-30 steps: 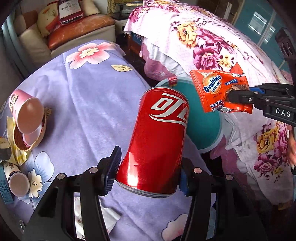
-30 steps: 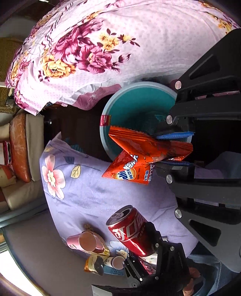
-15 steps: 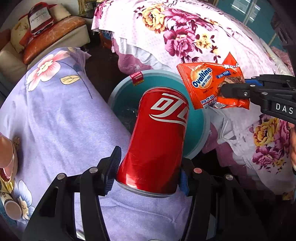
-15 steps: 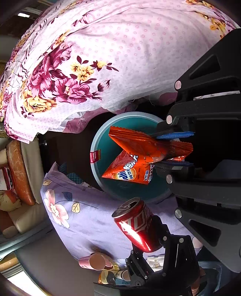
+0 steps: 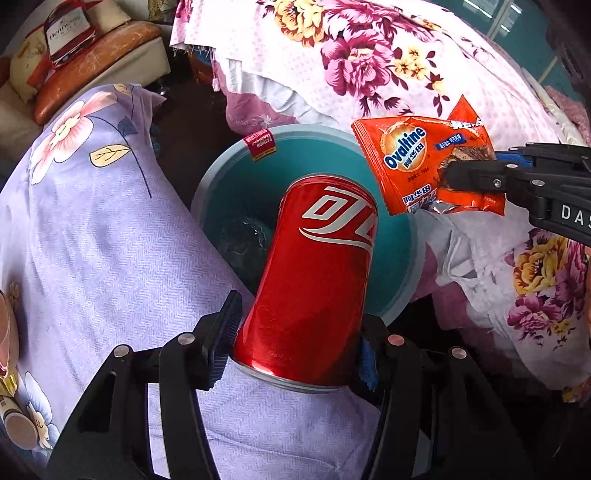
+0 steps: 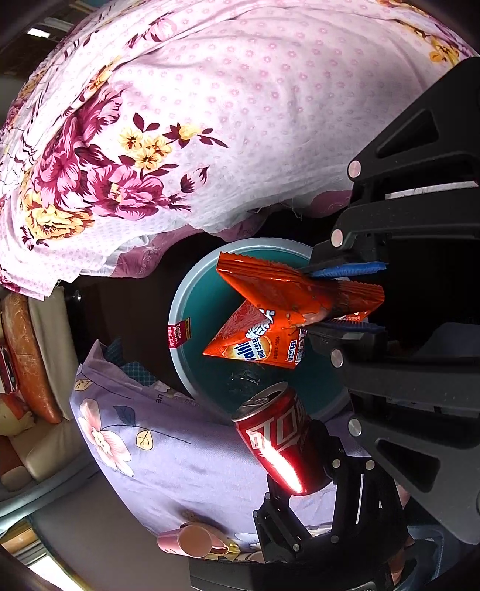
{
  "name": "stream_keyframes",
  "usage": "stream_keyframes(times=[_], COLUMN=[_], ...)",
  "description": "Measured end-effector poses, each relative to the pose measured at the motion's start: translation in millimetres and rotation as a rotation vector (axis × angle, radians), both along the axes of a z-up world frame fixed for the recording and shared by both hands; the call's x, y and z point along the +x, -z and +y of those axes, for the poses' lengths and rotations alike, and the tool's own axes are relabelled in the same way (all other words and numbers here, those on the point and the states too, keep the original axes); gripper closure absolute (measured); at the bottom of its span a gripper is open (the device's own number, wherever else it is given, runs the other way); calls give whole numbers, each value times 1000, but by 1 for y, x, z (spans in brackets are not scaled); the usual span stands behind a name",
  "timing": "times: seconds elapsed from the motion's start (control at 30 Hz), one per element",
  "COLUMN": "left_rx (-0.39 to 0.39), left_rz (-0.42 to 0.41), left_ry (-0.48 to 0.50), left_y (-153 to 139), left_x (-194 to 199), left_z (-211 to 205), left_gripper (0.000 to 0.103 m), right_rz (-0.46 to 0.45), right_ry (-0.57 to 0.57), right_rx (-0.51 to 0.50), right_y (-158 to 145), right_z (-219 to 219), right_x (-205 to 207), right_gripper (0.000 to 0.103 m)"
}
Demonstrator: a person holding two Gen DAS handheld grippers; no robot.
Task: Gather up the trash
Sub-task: 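Carry both over the teal bin, drop the can from the left tool while the right drops the Ovaltine pack, then move both open tools back over the table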
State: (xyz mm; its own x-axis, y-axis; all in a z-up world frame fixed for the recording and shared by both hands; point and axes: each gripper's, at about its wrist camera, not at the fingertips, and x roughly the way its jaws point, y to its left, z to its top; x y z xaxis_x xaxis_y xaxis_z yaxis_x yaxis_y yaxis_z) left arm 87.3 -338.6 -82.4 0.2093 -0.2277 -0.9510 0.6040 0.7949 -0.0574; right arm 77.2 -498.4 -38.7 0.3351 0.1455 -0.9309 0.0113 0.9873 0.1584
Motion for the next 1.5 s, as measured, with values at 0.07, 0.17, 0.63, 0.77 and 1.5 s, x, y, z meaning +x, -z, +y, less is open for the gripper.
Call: stream_keyframes(times=[0.07, 0.17, 0.63, 0.77, 1.5], left_rx=[-3, -2, -25, -34, -50], left_rz=[-11, -54, -39, -36, -84], left_ry=[-4, -12, -103, -130, -256], left_y=[-3, -9, -19, -21, -46], left_x=[0, -2, 5, 4, -13], left_z=[2, 5, 49, 64, 160], left_gripper=[37, 23, 23, 22, 10], right_rz=[4, 10, 50, 55, 69], right_ry=[2, 4, -57, -77, -182], right_rx=[-3, -6, -17, -16, -3], right_y=[1, 2, 11, 12, -12], right_z=[-1, -2, 19, 29, 106], right_x=[2, 3, 11, 12, 12], right_gripper=[84, 84, 81, 80, 25])
